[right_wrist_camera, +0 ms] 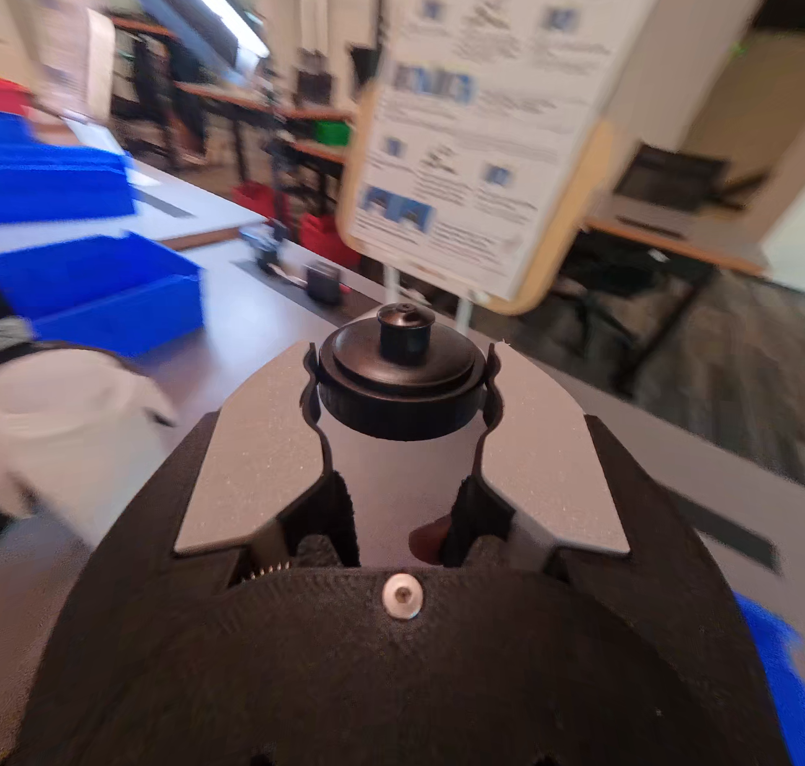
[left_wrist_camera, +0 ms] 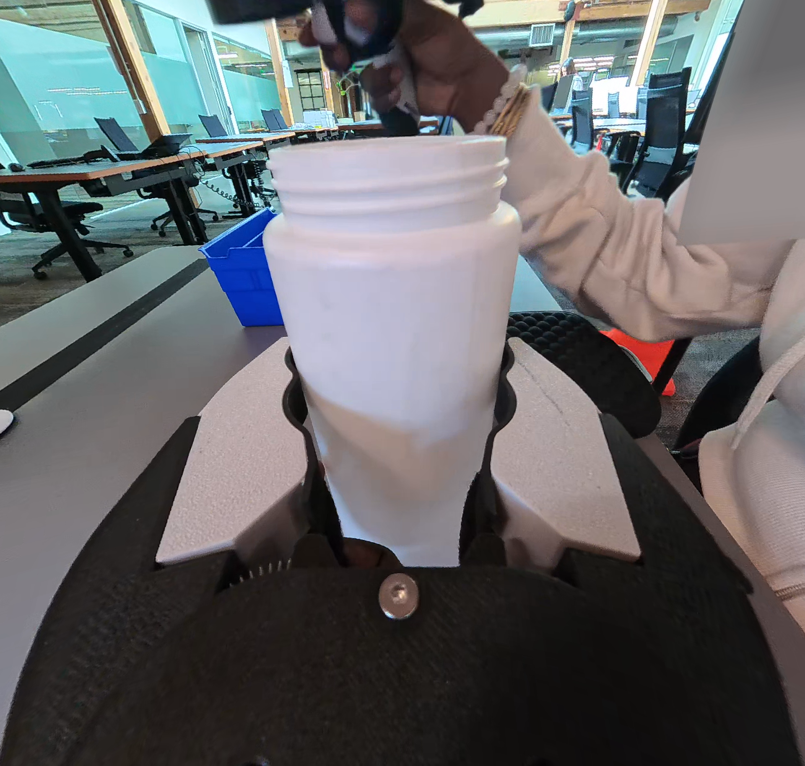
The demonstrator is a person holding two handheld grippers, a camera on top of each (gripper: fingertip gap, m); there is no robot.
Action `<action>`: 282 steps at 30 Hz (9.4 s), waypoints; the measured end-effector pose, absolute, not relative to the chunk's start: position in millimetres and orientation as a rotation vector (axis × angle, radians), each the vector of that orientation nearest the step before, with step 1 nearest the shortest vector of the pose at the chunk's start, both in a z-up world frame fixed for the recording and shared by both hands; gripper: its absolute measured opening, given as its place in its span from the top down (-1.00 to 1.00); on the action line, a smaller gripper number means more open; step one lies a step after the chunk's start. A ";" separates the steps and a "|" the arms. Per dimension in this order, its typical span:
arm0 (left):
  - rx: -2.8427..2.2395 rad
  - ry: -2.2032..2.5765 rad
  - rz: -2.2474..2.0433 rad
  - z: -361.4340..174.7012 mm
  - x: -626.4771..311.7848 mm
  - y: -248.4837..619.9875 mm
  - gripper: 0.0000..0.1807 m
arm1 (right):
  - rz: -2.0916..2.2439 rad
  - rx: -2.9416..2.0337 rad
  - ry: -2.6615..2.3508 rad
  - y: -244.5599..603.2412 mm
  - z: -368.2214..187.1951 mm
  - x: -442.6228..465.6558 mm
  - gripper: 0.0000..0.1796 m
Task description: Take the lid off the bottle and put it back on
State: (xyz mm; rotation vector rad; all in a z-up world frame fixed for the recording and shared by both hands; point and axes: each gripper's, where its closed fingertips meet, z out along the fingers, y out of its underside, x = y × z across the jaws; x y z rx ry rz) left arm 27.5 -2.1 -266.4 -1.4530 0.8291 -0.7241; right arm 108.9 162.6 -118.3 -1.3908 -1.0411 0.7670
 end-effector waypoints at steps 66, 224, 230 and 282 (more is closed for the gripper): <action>-1.368 0.314 -0.432 -241.2 -46.1 41.4 0.16 | 0.140 -1.227 -1.346 84.7 -129.0 176.5 0.91; -1.924 0.250 0.084 -325.2 -72.9 11.1 0.72 | 0.813 -1.664 -1.537 -37.8 -335.3 -34.1 -0.05; -1.941 0.166 0.086 -325.1 -91.6 3.4 0.61 | 0.862 -1.664 -1.562 -48.3 -334.9 -52.3 -0.24; -1.743 0.210 0.368 -191.7 -67.4 -35.3 0.82 | -0.115 -1.619 -1.266 51.4 -196.2 106.0 0.82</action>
